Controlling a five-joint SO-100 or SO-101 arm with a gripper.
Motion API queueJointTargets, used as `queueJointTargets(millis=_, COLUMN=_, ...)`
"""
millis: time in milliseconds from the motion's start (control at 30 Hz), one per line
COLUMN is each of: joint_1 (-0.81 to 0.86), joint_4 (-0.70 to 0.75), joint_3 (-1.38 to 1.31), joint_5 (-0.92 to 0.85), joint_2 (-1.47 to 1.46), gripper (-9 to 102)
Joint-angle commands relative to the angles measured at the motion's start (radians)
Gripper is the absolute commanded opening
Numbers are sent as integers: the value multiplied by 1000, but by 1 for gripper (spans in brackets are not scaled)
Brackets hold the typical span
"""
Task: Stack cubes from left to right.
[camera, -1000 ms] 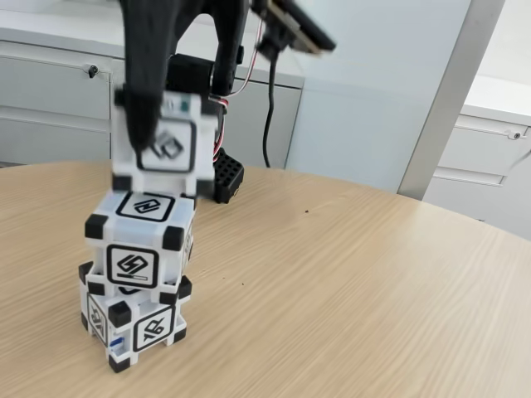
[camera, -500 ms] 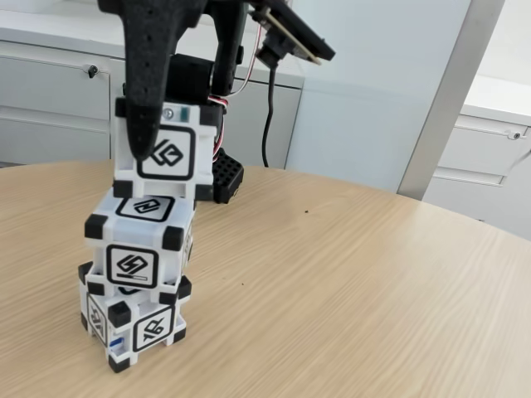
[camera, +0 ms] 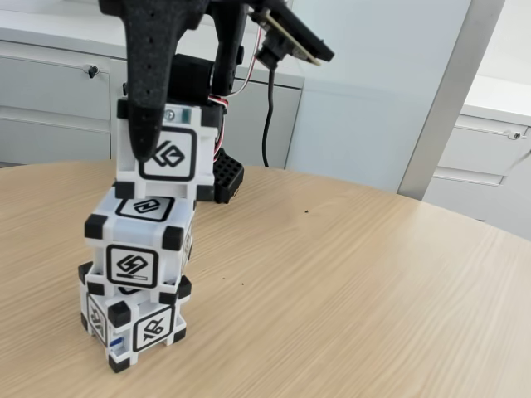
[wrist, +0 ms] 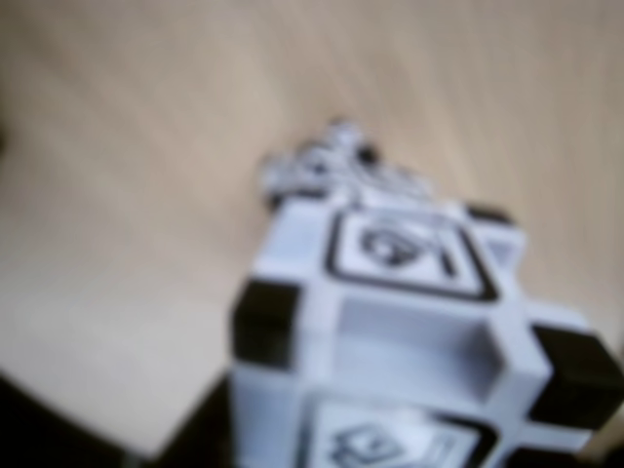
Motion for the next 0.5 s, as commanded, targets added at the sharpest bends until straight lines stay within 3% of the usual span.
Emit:
queueJointTargets(millis=0, joint_1=9, joint_4=3, joint_3=-3, joint_5=-6, joint_2=14, gripper=17)
queueJointTargets(millis=467, joint_1=81, joint_4=3, joint_3=-3, joint_5=6, joint_2=14, gripper=19)
